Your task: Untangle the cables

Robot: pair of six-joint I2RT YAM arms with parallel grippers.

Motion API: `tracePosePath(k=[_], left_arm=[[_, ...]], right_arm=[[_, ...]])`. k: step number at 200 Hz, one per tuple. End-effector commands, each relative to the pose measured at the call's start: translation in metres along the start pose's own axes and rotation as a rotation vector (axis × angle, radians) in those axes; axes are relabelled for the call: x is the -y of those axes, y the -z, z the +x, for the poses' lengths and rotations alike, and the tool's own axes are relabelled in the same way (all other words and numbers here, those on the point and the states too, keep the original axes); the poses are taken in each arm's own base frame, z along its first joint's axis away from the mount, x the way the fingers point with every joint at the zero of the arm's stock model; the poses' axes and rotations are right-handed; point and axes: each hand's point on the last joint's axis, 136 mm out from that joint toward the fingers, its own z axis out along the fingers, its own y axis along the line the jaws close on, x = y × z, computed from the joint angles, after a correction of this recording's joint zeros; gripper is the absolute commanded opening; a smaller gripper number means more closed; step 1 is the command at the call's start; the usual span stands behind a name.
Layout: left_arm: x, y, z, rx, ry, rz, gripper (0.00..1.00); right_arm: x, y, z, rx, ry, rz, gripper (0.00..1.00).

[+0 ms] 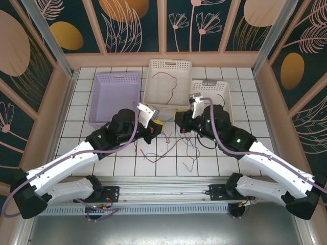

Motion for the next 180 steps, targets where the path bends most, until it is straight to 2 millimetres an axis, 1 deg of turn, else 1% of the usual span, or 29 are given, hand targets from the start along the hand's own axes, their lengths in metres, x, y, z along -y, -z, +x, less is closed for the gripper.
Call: tracePosePath(k=[1, 25, 39, 49, 70, 74, 95, 102, 107, 127, 142, 161, 180], left_arm=[[-0.006, 0.016, -0.014, 0.031, 0.045, -0.065, 0.00], [-0.010, 0.027, -0.012, 0.054, 0.096, -0.089, 0.00], [-0.012, 0.032, -0.012, 0.065, 0.126, -0.102, 0.00], [-0.018, 0.034, -0.010, 0.067, 0.152, -0.129, 0.00], [-0.027, 0.036, -0.008, 0.070, 0.213, -0.184, 0.00], [-0.028, 0.036, -0.008, 0.071, 0.225, -0.187, 0.00], [-0.031, 0.036, -0.007, 0.076, 0.279, -0.203, 0.00], [-0.032, 0.036, -0.007, 0.078, 0.291, -0.209, 0.00], [-0.034, 0.037, -0.006, 0.081, 0.298, -0.219, 0.00], [-0.038, 0.040, -0.009, 0.100, 0.321, -0.245, 0.00], [-0.038, 0.042, -0.011, 0.109, 0.343, -0.243, 0.00], [-0.035, 0.041, -0.013, 0.112, 0.366, -0.228, 0.00], [-0.032, 0.040, -0.015, 0.116, 0.380, -0.212, 0.00]], right_arm=[[0.008, 0.001, -0.002, 0.067, -0.038, 0.016, 0.00], [0.026, -0.009, 0.016, 0.050, -0.060, 0.045, 0.00], [0.032, -0.015, 0.026, 0.027, -0.074, 0.038, 0.00], [0.036, -0.019, 0.033, 0.013, -0.084, 0.037, 0.00], [0.042, -0.024, 0.040, 0.010, -0.086, 0.040, 0.00], [0.040, -0.025, 0.044, -0.006, -0.084, 0.017, 0.04], [0.031, -0.025, 0.048, -0.010, -0.072, -0.045, 0.30], [0.027, -0.024, 0.047, -0.002, -0.069, -0.071, 0.36], [0.024, -0.021, 0.045, 0.008, -0.067, -0.089, 0.39], [0.008, -0.006, 0.036, 0.070, -0.063, -0.184, 0.45], [-0.001, 0.004, 0.034, 0.100, -0.056, -0.253, 0.48], [-0.011, 0.007, 0.041, 0.083, -0.049, -0.327, 0.51], [-0.020, -0.001, 0.058, 0.021, -0.044, -0.393, 0.52]])
